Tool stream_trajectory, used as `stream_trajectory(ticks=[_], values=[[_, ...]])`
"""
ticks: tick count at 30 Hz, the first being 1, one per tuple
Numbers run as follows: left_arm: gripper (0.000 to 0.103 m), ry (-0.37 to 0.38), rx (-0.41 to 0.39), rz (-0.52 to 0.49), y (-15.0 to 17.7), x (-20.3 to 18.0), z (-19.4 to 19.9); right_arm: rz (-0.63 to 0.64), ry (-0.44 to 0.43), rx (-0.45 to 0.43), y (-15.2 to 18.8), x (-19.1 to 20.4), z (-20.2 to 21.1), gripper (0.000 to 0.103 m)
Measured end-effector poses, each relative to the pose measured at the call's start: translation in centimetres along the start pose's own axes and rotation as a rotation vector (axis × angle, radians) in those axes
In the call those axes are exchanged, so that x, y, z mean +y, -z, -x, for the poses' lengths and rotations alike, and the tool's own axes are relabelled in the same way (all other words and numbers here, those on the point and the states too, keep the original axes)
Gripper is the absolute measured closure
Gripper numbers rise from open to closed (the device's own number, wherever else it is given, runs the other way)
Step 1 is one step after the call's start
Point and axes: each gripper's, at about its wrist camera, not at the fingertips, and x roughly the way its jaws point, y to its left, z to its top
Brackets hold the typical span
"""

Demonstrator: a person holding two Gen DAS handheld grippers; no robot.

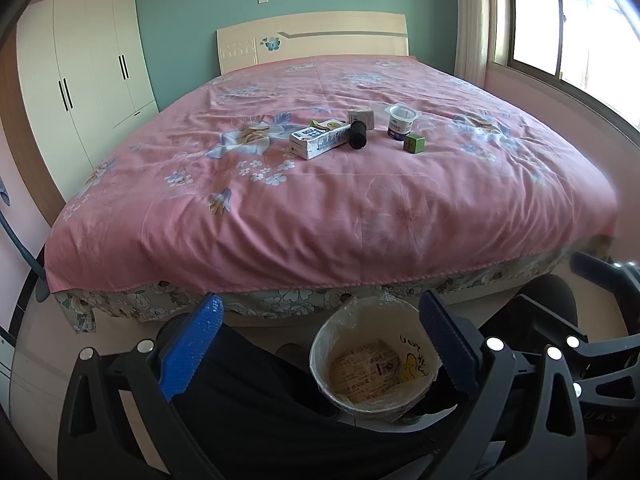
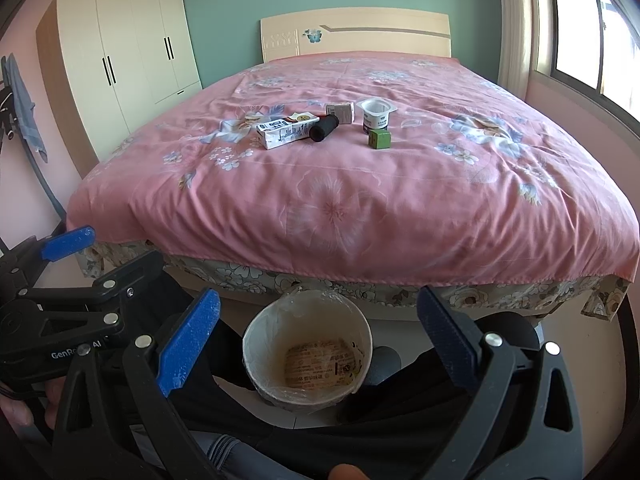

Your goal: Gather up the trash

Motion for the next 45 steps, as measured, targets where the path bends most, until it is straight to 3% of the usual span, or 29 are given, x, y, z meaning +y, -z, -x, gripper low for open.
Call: stream_trajectory(ticks=[45], values=[[0.003, 0.008, 0.01, 0.012, 1.1, 0.0, -0.6, -0.005, 0.004, 0.015, 0.8, 0.0, -0.4, 0.006]])
